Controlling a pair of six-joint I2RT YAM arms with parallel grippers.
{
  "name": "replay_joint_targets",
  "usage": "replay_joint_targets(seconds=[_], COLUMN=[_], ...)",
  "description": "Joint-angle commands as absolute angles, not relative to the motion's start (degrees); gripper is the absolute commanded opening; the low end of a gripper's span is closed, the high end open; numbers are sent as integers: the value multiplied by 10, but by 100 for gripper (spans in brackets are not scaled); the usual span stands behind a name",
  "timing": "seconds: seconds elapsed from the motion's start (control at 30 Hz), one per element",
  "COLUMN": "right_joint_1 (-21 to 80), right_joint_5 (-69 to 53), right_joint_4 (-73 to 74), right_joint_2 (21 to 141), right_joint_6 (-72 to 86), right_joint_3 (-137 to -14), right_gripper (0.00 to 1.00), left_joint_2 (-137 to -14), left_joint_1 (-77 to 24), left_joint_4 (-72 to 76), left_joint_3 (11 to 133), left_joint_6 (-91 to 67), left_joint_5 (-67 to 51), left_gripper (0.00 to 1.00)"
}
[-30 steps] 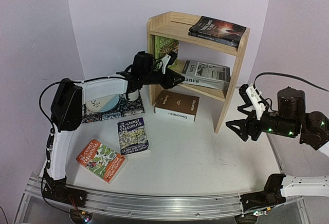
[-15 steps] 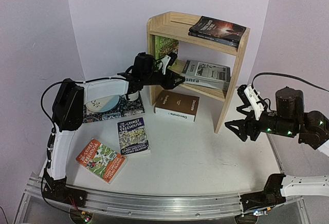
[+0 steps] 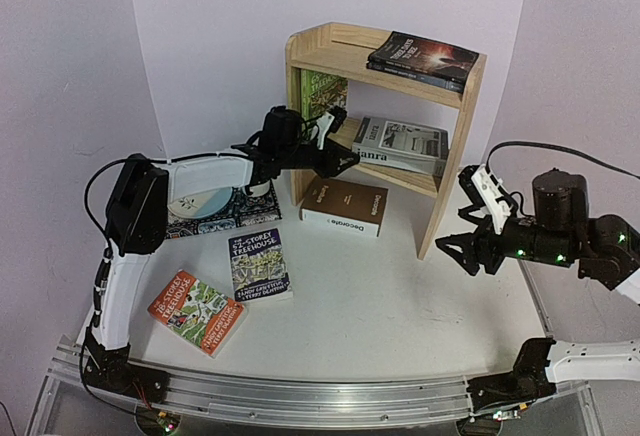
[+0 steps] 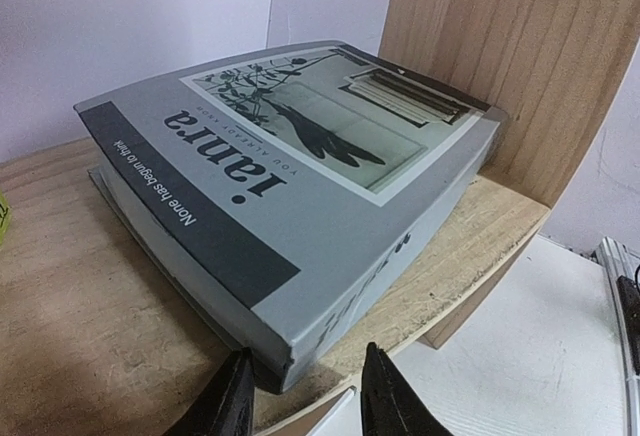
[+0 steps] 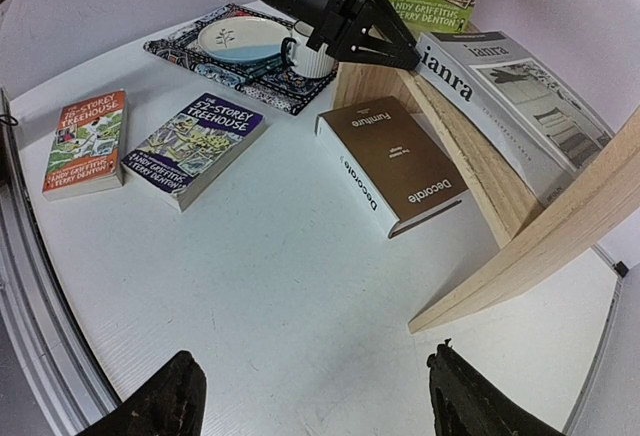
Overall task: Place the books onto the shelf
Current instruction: Adjust the book on the shelf.
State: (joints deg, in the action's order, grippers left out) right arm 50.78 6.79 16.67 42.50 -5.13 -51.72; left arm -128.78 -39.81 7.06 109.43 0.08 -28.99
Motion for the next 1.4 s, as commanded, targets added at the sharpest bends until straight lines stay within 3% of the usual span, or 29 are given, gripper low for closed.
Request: replay_joint_targets(seconds=[0.0,0.13,0.37,1.07,1.23,1.37], right_joint_1=[509,509,508,509,509,508], right_joint_5=[76,76,78,71,66,64], right_joint_4=[152,151,150,148,146,146], right_joint_2=[430,433,437,453,459,460], right_joint_6=[-48,-49,-47,-40,-39,-37], right_joint_3=[-525,-526,-526,-534,-538,-541], right_gripper=[77,77,77,77,76,77], left_joint_2=[-1296,-1301,-1296,-1188,-1198,-1210], left_joint_1=[-400,-400,-399,-350,-350,-346], left_joint_4=[84,84,85,91,91,86], left_joint_3=[1129,1140,1144,1001,1011,1028], left_joint_6=[18,19,18,76,77,92], left_joint_5=[-313,-324,-348,-468,-463,-542], left_gripper=[38,32,0,0,0,0])
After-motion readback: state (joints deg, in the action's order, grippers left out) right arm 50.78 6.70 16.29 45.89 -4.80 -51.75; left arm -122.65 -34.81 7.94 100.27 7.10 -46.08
